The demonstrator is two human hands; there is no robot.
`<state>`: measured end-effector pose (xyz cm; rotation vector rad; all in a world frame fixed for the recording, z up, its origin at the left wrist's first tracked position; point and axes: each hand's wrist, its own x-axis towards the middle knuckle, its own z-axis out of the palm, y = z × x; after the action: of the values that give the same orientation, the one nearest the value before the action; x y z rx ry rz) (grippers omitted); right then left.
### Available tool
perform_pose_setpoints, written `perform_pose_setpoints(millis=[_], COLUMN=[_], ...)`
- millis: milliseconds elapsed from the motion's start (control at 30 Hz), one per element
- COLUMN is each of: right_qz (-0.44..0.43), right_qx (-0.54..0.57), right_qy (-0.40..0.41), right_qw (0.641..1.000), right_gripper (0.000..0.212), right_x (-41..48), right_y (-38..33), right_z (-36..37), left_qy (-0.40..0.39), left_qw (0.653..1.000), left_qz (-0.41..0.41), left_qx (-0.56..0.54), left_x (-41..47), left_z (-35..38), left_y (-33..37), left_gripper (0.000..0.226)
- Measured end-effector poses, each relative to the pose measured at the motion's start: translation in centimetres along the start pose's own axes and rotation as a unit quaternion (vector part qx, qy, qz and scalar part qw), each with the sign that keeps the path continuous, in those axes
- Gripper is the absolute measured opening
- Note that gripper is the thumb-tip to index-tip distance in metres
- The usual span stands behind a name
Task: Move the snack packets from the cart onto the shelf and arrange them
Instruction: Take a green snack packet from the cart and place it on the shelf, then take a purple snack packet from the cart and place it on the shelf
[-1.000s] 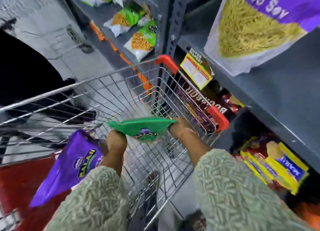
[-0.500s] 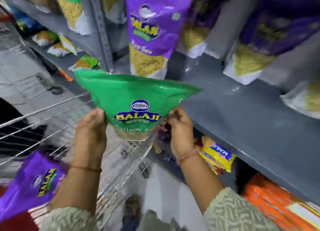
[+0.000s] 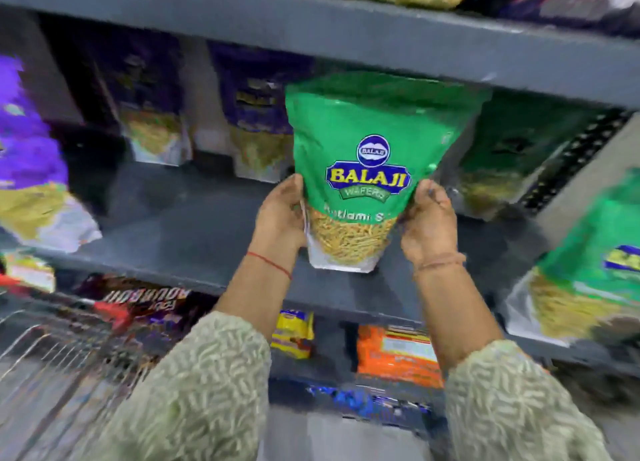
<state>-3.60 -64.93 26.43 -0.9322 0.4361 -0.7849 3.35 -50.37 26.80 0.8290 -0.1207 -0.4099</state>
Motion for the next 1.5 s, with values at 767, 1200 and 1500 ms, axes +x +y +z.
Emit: perform_pose_setpoints(millis=[767, 1200, 1500], right_qz=[-0.112, 0.039, 0.108], right_qx=[-0.170, -0.423, -0.493], right_qy=[0.211, -0.420, -0.689], right_qw=[0.956, 0.802, 0.520], right_gripper=[0.028, 0.032, 0.028], right_x=[-1.7, -23.8, -39.4], right_y=[5.1, 26.2, 43.0], right_z=[-3.0, 17.2, 24.6], left_qy=[0.092, 0.526, 0.723], left_qw=[0.975, 0.816, 0.676], left_qz=[0.080, 0.084, -0.142], left_qx=[0.186, 0.224, 0.015], left_x=[3.1, -19.8, -35.4], left_z=[-3.4, -36.7, -54.2], left_y=[-3.5, 10.5, 6.3], left_gripper=[0.012, 0.018, 0.017])
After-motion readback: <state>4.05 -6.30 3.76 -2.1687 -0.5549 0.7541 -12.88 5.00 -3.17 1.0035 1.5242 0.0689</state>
